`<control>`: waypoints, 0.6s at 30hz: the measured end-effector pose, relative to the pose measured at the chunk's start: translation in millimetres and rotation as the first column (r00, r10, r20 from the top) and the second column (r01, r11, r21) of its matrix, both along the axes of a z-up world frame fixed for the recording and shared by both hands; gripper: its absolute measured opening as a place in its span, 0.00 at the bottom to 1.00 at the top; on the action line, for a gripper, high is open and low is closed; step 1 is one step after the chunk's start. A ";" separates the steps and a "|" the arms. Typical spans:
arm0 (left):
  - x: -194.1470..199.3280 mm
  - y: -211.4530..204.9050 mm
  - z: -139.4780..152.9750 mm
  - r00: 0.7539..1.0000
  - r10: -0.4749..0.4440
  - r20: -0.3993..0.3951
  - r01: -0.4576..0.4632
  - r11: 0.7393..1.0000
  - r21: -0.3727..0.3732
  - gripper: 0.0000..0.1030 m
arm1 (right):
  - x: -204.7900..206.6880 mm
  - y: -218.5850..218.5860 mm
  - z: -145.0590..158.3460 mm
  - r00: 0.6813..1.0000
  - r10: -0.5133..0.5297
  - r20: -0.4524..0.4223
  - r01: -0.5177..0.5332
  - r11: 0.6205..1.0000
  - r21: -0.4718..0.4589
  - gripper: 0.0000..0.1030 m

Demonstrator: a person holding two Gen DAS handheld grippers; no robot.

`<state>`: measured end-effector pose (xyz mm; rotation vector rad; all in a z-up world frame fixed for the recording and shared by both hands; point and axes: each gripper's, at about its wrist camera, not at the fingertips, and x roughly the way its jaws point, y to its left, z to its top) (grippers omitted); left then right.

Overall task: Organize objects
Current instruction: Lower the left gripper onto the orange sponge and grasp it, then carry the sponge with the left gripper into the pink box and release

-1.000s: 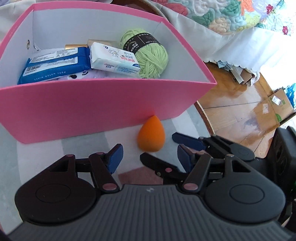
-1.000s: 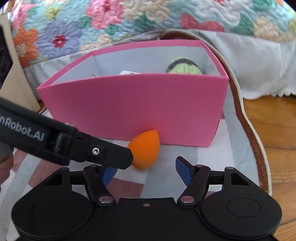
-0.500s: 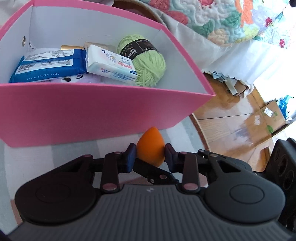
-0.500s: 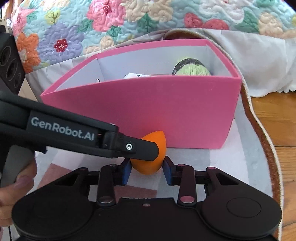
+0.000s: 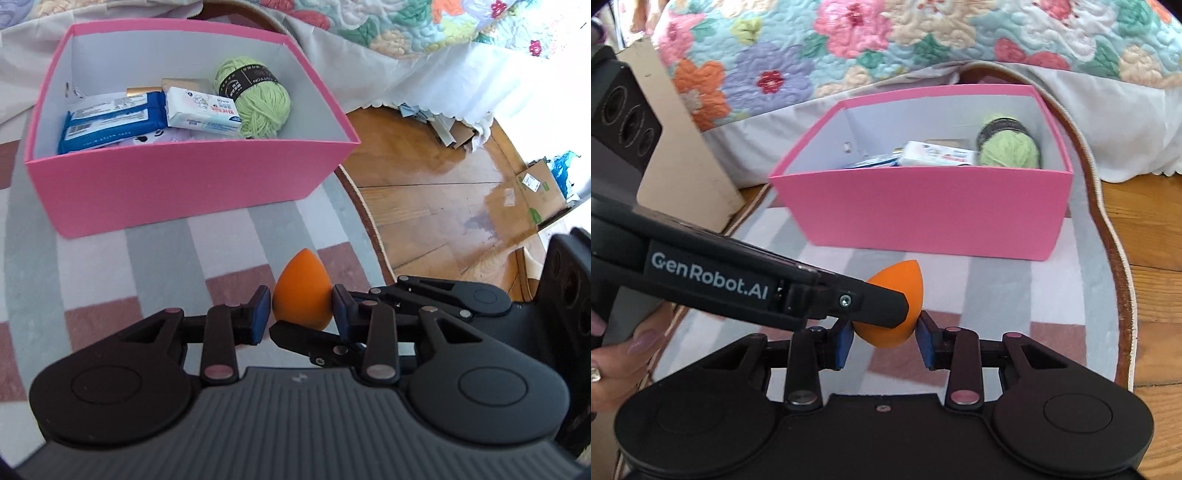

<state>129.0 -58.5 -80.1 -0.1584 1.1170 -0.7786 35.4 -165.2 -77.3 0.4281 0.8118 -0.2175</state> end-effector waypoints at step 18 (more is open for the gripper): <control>-36.2 39.2 77.5 1.000 0.004 0.022 -0.003 0.998 -0.058 0.35 | -11.9 34.7 86.4 0.995 0.102 0.018 -0.102 0.995 -0.007 0.40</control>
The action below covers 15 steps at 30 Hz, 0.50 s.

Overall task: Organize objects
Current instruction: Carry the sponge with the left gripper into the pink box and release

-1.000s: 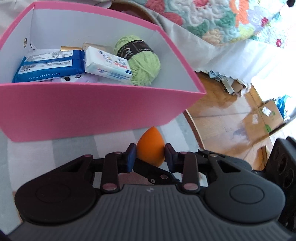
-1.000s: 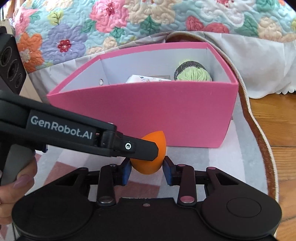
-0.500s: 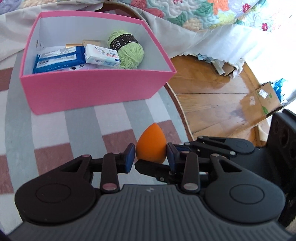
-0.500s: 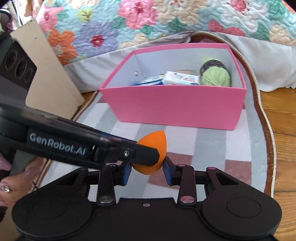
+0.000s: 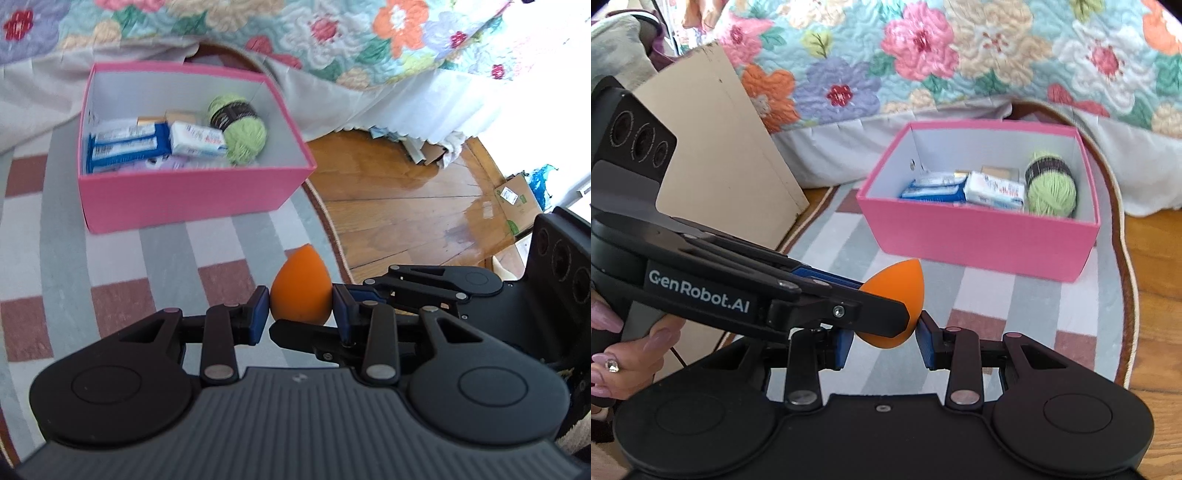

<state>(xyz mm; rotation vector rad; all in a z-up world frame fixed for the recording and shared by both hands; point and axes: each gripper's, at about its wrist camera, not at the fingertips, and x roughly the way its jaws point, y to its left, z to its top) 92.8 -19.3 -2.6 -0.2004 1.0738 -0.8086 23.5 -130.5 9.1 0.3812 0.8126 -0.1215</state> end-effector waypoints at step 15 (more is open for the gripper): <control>41.8 -9.3 91.5 0.983 0.032 0.178 -0.032 0.999 -0.004 0.35 | 37.7 -27.7 82.1 0.992 0.004 0.127 0.013 0.991 -0.132 0.41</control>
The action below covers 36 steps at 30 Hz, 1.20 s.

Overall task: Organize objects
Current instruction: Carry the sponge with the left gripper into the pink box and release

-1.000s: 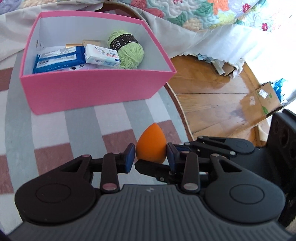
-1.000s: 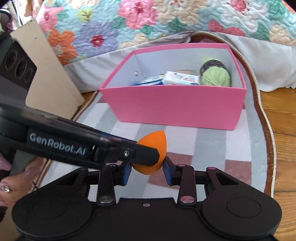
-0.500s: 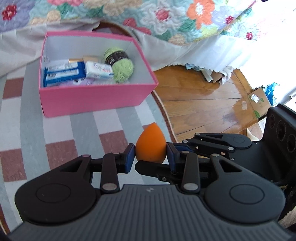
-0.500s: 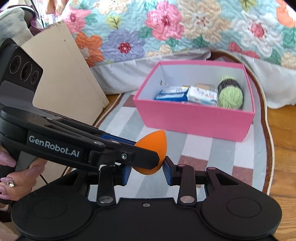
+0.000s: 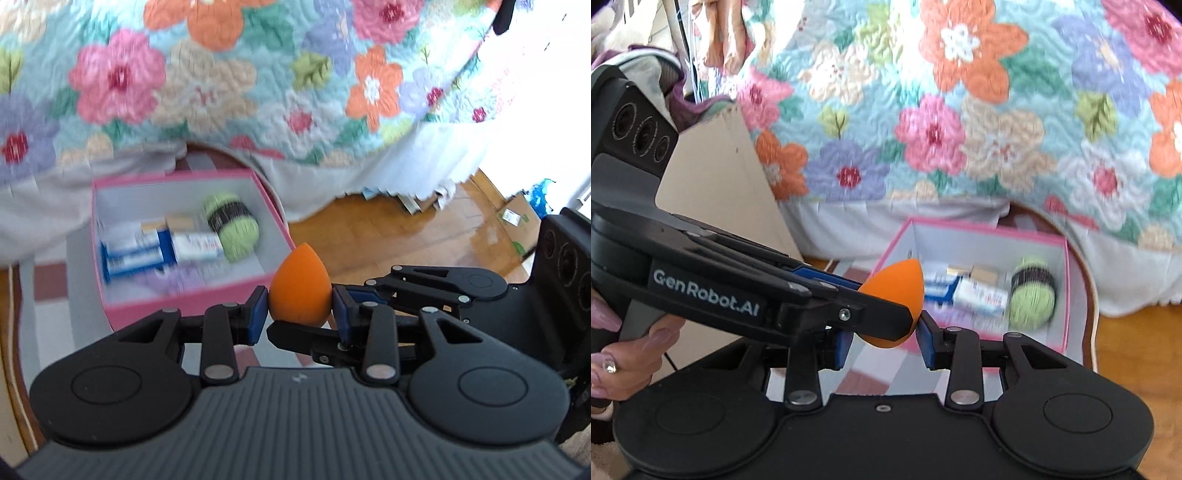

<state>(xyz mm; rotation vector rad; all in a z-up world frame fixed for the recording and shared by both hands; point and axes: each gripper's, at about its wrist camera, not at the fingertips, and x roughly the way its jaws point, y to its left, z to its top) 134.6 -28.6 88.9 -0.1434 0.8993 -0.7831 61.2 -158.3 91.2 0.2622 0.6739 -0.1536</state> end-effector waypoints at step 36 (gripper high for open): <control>208.3 -43.3 -169.5 0.962 0.158 -0.222 -0.170 0.985 -0.036 0.35 | 167.8 -137.9 -141.5 0.961 -0.099 -0.260 0.118 0.991 0.058 0.40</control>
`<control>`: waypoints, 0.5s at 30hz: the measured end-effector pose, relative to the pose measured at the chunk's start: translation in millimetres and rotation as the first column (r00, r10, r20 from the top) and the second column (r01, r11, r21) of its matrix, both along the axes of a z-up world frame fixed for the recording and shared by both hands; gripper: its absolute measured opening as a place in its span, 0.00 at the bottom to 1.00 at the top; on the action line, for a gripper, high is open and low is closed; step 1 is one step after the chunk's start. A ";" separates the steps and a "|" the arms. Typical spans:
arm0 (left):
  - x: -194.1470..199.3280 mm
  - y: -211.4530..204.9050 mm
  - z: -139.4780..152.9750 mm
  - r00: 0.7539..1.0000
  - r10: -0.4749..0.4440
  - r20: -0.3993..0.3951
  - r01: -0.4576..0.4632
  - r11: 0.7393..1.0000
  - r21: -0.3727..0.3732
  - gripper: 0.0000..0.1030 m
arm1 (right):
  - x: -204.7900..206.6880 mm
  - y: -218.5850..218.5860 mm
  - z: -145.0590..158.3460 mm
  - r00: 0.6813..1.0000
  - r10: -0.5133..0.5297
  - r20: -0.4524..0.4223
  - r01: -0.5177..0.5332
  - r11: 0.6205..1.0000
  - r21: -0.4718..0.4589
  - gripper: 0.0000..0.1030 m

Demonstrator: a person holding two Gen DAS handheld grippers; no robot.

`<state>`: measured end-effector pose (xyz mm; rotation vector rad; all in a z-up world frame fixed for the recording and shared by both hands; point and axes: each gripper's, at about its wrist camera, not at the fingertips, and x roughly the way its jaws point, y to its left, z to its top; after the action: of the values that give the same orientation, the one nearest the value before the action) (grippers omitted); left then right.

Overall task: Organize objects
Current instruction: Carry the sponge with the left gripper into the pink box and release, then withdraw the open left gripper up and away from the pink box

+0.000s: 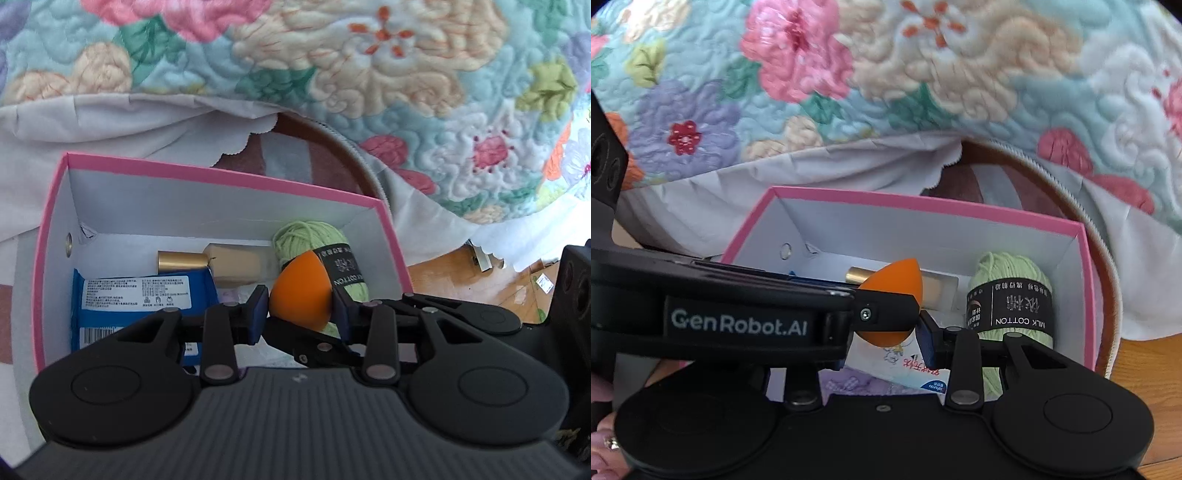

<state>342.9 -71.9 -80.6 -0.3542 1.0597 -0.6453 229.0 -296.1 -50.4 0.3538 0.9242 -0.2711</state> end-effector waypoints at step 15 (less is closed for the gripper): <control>7.6 1.7 -9.7 0.999 0.045 -0.017 -0.043 0.995 0.089 0.34 | 4.4 -22.5 -27.4 0.996 -0.086 -0.037 0.086 0.996 0.019 0.51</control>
<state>350.5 -70.2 -90.3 -0.3062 1.0925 -0.5544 233.4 -318.6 -77.7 0.4091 0.9489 -0.3483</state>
